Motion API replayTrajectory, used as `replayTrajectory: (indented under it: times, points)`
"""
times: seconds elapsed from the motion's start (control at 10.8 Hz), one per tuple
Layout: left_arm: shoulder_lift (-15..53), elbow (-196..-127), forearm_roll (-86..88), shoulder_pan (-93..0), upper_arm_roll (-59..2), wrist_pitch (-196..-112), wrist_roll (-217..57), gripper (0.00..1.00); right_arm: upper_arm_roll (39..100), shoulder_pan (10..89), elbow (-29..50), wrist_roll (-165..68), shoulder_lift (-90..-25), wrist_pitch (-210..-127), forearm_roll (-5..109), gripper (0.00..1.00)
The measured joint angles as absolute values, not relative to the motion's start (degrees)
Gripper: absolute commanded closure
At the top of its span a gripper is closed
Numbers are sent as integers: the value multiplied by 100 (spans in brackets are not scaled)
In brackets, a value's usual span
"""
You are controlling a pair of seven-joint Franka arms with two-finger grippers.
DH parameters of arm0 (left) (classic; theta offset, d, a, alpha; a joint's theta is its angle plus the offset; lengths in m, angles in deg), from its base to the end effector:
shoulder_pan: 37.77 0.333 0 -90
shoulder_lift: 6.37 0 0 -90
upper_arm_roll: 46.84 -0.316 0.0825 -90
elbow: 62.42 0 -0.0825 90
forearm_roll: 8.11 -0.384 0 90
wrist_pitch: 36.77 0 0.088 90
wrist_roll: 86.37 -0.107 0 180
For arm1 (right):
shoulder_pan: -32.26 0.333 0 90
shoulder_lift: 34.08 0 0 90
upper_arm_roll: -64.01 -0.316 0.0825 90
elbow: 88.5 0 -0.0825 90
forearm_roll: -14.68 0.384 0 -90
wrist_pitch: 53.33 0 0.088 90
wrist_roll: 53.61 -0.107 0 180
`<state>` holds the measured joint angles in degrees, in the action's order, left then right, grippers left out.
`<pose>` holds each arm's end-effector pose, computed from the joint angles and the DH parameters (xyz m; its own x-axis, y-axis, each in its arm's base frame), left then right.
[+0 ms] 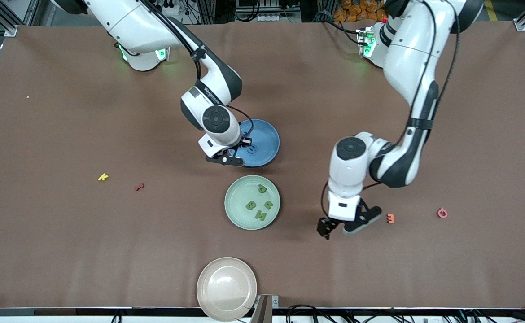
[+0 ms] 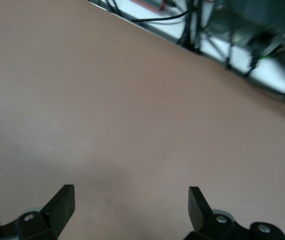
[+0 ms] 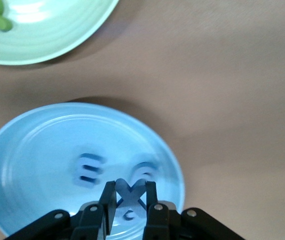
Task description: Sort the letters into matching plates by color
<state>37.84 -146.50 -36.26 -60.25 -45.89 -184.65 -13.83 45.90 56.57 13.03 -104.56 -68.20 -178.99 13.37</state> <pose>0.6855 -0.3033 0.2560 0.7847 0.4541 0.4219 0.4378 -0.8879 0.1412 0.4857 0.4230 0.2273 0.9619 -0.1691 -0.2148 -0.1702 -0.9853 0.0136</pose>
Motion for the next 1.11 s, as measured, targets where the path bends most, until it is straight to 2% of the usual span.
replayTrajectory:
  times: [0.09, 0.19, 0.46, 0.65, 0.83, 1.11]
  points:
    - [3727, -14645, -3406, -5708, -4371, -18122, -2142, 0, 4535, 5737, 1146, -10720, -6964, -17898, 1337, 79]
    - [3635, -14619, -3011, -5368, -4137, -17773, -2909, 0, 4503, 5833, 1022, -10915, -7098, -17899, 1337, 1]
    - [2971, -14863, -2074, -4231, -3364, -16923, -3890, 0, 4494, 5942, 919, -10970, -7276, -17899, 1325, 0]
    - [2344, -15672, -1933, -3706, -2953, -16849, -3906, 0, 4491, 5942, 894, -10868, -7280, -17894, 1267, 0]
    - [1782, -16472, -1883, -3567, -2807, -16848, -3697, 0, 4493, 5932, 873, -10667, -7164, -17869, 1235, 0]
    - [1011, -17356, -1877, -3564, -2707, -16848, -3579, 0, 4508, 5698, 877, -10208, -6483, -17217, 1221, 0]
